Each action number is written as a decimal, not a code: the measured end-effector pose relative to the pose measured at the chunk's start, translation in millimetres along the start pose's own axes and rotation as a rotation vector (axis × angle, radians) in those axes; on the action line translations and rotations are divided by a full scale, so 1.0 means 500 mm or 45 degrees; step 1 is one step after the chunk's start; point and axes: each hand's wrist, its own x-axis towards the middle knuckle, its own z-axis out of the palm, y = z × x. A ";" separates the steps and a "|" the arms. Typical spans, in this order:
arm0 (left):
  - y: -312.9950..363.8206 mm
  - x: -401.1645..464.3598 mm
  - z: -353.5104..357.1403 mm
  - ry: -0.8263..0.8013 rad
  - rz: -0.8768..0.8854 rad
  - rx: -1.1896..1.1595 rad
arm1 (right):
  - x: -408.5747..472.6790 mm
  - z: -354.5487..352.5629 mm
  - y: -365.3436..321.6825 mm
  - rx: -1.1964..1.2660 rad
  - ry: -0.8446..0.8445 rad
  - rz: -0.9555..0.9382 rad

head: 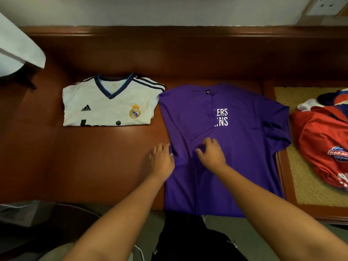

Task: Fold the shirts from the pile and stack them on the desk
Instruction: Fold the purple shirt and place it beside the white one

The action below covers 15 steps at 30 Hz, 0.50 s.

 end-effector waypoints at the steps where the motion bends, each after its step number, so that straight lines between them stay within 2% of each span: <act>1: 0.002 0.022 0.001 0.003 0.077 0.028 | 0.008 -0.004 0.009 -0.057 0.076 -0.010; 3: 0.010 0.064 0.002 -0.072 0.212 0.086 | 0.021 -0.008 0.030 -0.205 0.103 0.039; 5: 0.020 0.102 0.009 -0.195 0.332 0.197 | 0.031 -0.004 0.054 -0.324 -0.035 0.119; 7: 0.024 0.130 0.018 -0.349 0.353 0.260 | 0.034 0.006 0.074 -0.394 -0.148 0.133; 9: 0.025 0.159 0.024 -0.428 0.324 0.293 | 0.046 0.008 0.081 -0.411 -0.170 0.120; 15: 0.036 0.191 0.001 -0.373 0.350 0.274 | 0.065 -0.009 0.073 -0.416 -0.198 0.122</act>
